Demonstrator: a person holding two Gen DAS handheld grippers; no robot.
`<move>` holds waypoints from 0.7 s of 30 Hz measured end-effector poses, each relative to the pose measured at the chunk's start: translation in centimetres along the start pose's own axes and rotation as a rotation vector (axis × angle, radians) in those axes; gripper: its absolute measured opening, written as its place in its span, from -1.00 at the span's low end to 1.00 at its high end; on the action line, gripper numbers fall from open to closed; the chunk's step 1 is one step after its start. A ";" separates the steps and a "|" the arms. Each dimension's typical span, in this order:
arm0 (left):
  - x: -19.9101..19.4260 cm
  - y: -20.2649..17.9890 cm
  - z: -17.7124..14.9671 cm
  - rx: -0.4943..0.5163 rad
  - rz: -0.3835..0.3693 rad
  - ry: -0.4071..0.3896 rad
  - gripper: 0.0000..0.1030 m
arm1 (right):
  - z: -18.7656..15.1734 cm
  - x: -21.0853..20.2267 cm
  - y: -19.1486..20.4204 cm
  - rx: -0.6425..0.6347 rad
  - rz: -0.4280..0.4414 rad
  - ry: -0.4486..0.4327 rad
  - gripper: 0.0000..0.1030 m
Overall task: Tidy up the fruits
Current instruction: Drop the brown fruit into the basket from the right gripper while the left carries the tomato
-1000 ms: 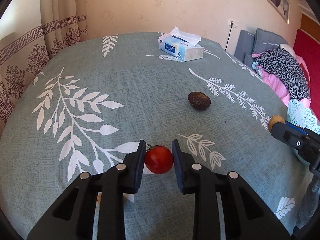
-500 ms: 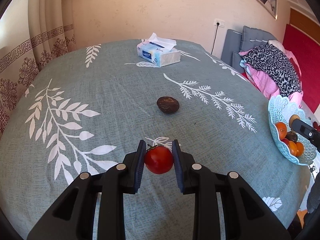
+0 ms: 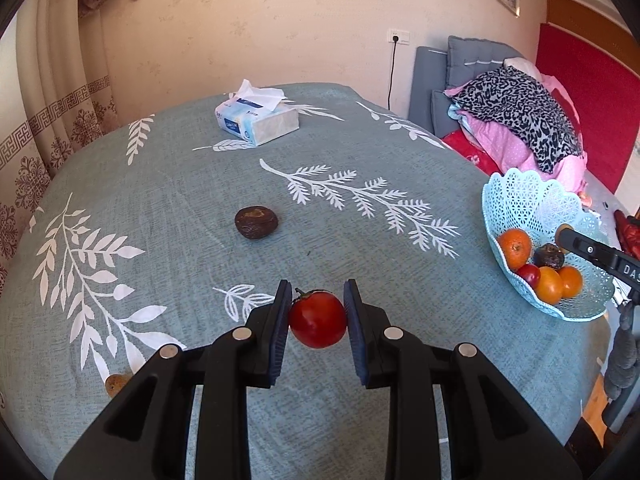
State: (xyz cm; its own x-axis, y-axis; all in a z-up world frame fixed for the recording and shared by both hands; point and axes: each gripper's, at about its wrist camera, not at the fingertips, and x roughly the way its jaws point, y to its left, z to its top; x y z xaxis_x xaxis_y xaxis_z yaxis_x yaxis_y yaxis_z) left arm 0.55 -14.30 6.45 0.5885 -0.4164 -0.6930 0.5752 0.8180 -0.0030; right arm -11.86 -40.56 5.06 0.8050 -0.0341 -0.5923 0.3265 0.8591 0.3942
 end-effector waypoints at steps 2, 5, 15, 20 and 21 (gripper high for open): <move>0.1 -0.8 0.2 0.013 -0.010 0.003 -0.47 | 0.1 0.1 -0.3 0.015 0.007 0.004 -0.45; 0.3 -1.9 0.3 0.029 -0.038 0.012 -0.47 | 0.4 -0.4 -0.8 0.034 0.000 -0.020 -0.27; 0.7 -7.9 0.7 0.125 -0.175 0.028 -0.47 | 0.8 -2.5 -2.4 0.082 -0.007 -0.083 -0.22; 0.9 -10.8 1.1 0.155 -0.254 0.033 -0.47 | 0.8 -2.8 -2.9 0.093 -0.013 -0.094 -0.21; 0.9 -11.5 1.1 0.162 -0.266 0.032 -0.47 | 0.8 -2.8 -3.0 0.097 -0.013 -0.096 -0.21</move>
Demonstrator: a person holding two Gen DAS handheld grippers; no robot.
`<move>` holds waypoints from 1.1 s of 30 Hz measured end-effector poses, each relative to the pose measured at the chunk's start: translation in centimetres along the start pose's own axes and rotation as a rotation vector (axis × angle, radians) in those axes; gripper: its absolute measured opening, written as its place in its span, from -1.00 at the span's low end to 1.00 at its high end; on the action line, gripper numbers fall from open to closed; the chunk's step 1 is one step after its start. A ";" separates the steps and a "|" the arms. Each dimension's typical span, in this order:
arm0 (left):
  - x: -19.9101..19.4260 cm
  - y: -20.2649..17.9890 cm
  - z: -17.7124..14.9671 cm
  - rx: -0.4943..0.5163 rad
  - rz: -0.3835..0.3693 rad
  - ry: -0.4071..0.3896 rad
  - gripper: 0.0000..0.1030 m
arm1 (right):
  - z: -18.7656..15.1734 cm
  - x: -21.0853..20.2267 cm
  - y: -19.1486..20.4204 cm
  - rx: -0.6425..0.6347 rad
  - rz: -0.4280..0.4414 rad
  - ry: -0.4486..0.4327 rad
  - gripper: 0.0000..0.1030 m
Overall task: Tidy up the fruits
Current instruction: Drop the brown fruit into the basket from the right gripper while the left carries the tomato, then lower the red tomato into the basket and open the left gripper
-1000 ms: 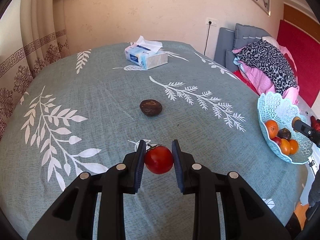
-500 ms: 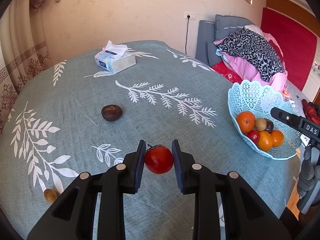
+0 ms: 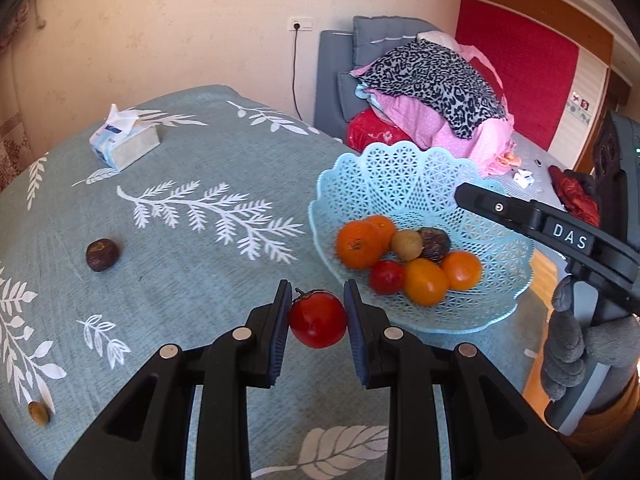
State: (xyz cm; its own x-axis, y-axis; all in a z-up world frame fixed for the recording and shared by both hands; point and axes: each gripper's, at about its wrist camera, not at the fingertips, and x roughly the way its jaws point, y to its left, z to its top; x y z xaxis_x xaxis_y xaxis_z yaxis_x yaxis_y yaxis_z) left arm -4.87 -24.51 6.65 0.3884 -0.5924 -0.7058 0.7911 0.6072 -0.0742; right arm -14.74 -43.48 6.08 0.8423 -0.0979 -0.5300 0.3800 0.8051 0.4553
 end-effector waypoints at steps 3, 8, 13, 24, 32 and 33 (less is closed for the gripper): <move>0.7 -1.5 0.3 0.019 -0.035 0.004 -0.47 | 0.0 -0.1 -0.3 0.009 -0.004 -0.006 -0.21; 1.9 -3.7 0.5 0.055 -0.081 0.011 -0.47 | 0.0 -0.1 -0.5 0.014 -0.006 -0.011 -0.21; 2.7 -4.5 0.4 0.054 -0.113 0.018 -0.40 | -0.1 -0.2 -0.4 0.005 -0.009 -0.014 -0.21; 1.2 -1.5 0.6 -0.025 -0.043 -0.035 -0.07 | -0.4 -0.5 0.6 -0.038 -0.042 -0.038 -0.10; -0.7 0.4 0.4 -0.059 0.012 -0.065 -0.02 | -0.5 -1.1 1.3 -0.075 -0.071 -0.073 -0.08; -1.0 0.7 0.4 -0.065 0.018 -0.070 -0.02 | -0.5 -1.1 1.4 -0.079 -0.074 -0.077 -0.08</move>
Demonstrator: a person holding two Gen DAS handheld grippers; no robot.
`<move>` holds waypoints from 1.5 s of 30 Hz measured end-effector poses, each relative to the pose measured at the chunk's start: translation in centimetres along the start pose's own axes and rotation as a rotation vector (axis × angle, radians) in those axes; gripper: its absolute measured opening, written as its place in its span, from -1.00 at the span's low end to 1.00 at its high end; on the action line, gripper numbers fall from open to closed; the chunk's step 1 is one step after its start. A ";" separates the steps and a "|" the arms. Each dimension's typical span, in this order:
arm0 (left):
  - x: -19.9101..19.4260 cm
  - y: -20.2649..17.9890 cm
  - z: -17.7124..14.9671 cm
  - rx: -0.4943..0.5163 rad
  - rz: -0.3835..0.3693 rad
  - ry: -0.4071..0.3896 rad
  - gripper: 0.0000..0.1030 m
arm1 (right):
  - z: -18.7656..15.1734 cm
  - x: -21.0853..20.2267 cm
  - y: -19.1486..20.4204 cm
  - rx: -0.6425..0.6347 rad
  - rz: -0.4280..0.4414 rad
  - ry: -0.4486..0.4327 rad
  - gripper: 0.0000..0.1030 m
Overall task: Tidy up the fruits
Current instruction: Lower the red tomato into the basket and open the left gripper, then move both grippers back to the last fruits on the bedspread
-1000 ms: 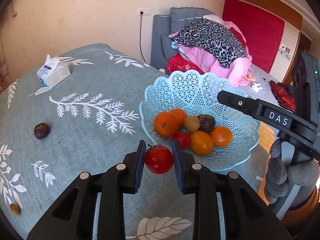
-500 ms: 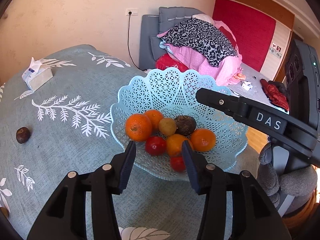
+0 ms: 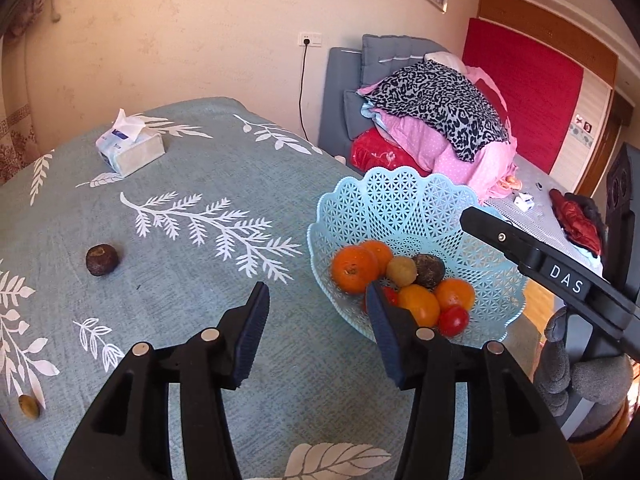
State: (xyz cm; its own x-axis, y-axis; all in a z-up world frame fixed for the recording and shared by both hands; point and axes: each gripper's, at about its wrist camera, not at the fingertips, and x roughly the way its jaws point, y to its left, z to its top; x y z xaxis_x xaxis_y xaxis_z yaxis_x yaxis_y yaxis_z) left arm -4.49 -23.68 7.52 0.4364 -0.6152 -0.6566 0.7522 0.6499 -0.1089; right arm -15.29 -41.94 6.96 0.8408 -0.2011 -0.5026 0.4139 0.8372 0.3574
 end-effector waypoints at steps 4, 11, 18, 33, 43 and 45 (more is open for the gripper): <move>-1.3 1.5 -0.3 -0.022 0.033 -0.029 0.05 | -0.2 0.0 0.9 -0.032 -0.015 -0.007 -0.08; -3.3 5.3 -0.9 -0.086 0.115 -0.062 0.20 | -0.7 0.1 3.4 -0.105 -0.016 -0.014 0.09; -5.5 9.8 -2.8 -0.151 0.236 -0.074 0.23 | -1.0 0.3 5.5 -0.151 0.008 -0.013 0.12; -10.1 20.1 -9.3 -0.315 0.479 -0.035 0.23 | -2.6 1.9 10.9 -0.245 0.089 0.052 0.12; -9.4 23.4 -11.9 -0.397 0.476 0.039 0.16 | -4.0 4.0 15.1 -0.310 0.160 0.121 0.12; -9.1 23.5 -11.9 -0.399 0.461 0.052 0.10 | -4.3 4.6 15.7 -0.317 0.172 0.138 0.12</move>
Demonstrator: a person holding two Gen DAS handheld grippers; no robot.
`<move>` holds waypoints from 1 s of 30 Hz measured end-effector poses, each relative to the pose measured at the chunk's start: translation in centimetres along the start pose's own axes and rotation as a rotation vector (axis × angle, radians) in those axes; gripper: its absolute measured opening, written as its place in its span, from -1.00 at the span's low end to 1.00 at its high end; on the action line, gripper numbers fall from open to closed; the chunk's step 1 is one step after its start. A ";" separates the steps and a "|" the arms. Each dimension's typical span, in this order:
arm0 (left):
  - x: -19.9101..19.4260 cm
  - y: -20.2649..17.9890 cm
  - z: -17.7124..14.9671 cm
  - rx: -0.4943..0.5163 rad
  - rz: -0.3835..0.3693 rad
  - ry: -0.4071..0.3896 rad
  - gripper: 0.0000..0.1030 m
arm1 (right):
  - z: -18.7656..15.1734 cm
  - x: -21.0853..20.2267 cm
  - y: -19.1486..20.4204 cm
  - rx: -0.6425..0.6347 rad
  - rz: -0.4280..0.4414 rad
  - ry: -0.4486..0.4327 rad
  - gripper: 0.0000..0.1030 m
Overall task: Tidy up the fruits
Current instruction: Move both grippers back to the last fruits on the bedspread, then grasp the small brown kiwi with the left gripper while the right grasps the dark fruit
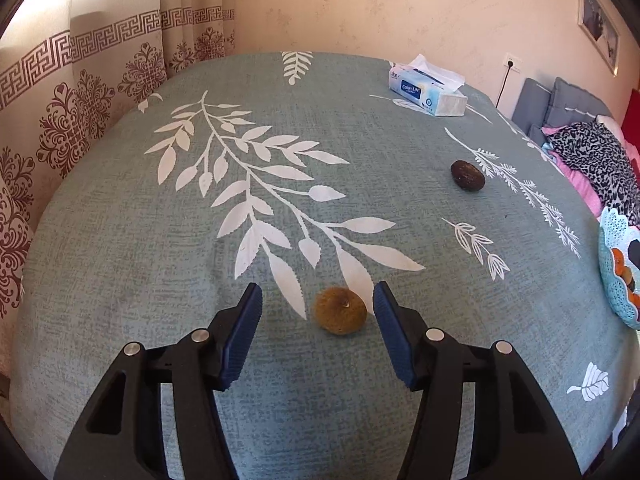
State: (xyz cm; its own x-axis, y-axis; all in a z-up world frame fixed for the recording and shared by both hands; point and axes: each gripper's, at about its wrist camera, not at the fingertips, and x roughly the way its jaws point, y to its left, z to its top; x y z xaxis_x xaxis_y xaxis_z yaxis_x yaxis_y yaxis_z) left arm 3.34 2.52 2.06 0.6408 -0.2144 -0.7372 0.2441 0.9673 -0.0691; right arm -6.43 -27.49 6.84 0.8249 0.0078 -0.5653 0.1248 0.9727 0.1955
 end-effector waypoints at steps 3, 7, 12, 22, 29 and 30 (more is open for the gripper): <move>0.8 -0.3 -0.1 0.014 -0.015 0.034 -0.02 | 0.0 1.1 0.9 -0.006 0.027 0.026 0.12; 1.2 -0.4 -0.1 0.022 -0.022 0.047 -0.25 | 0.1 2.5 2.9 -0.047 0.056 0.051 0.12; 1.0 -1.0 -0.3 0.047 -0.040 0.034 -0.46 | 0.7 4.9 5.3 -0.085 0.110 0.099 0.12; -0.4 -1.0 -0.6 0.047 -0.056 -0.039 -0.46 | 3.2 12.1 7.0 -0.077 0.126 0.201 0.12; -0.4 -0.7 -0.6 0.027 -0.063 -0.038 -0.46 | 5.3 15.9 8.8 -0.107 0.112 0.189 0.12; -0.4 -0.7 -0.6 0.025 -0.064 -0.037 -0.46 | 5.5 16.4 9.1 -0.109 0.106 0.187 0.12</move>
State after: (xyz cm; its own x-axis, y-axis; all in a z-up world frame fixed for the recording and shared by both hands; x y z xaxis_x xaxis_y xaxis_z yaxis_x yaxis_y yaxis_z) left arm 2.48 2.05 2.03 0.6492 -0.2813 -0.7067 0.3037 0.9477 -0.0983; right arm 11.25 -19.83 3.77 0.7125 0.1445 -0.6866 -0.0260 0.9833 0.1799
